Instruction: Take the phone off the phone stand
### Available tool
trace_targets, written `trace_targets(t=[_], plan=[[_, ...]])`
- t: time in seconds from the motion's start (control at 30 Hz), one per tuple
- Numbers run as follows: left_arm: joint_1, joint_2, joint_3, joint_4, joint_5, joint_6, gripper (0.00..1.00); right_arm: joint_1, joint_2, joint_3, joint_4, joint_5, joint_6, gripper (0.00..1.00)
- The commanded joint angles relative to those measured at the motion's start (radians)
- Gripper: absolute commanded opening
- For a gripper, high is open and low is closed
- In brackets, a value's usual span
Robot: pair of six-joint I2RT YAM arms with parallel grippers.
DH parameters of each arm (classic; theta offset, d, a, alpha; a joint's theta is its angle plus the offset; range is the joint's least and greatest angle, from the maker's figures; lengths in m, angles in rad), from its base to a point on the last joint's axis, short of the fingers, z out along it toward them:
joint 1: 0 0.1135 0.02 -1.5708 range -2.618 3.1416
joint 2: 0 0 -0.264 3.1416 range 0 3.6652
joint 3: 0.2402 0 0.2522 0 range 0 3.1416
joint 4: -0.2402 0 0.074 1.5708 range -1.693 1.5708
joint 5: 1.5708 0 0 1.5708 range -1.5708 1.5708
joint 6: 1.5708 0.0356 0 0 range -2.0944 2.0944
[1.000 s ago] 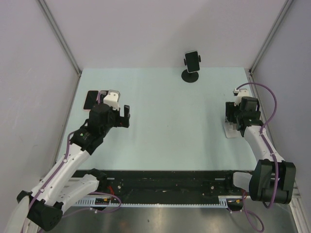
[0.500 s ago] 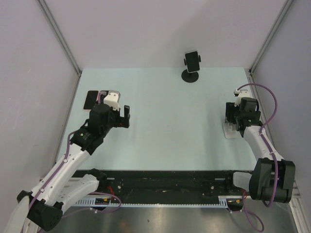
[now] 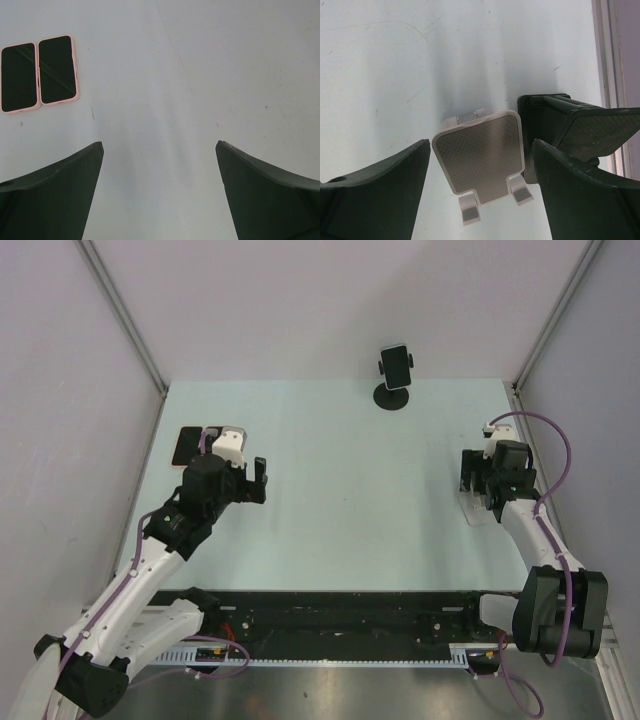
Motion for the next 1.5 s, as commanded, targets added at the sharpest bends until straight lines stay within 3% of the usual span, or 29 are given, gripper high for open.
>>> trace_targets(t=[0.0,0.23,0.6,0.77,1.13,1.47], plan=[[-0.009,-0.020,-0.002,0.022,-0.009,0.022,1.00,0.010,-0.034,0.005,0.047,0.018,0.009,0.89],[-0.009,-0.006,-0.002,0.022,-0.001,0.022,1.00,0.018,-0.096,0.029,0.041,-0.006,0.015,0.91],[-0.009,0.011,-0.002,0.021,0.000,0.023,1.00,0.090,-0.051,0.135,0.035,-0.037,0.086,0.97],[-0.008,0.026,-0.004,0.021,-0.006,0.027,0.99,0.190,0.085,0.221,0.151,-0.057,0.121,0.99],[0.011,0.072,-0.011,0.024,-0.061,0.034,1.00,0.219,0.496,0.557,0.437,-0.259,0.056,0.99],[0.037,0.156,-0.022,0.045,-0.116,0.057,1.00,0.201,0.930,1.169,0.270,-0.511,-0.069,0.98]])
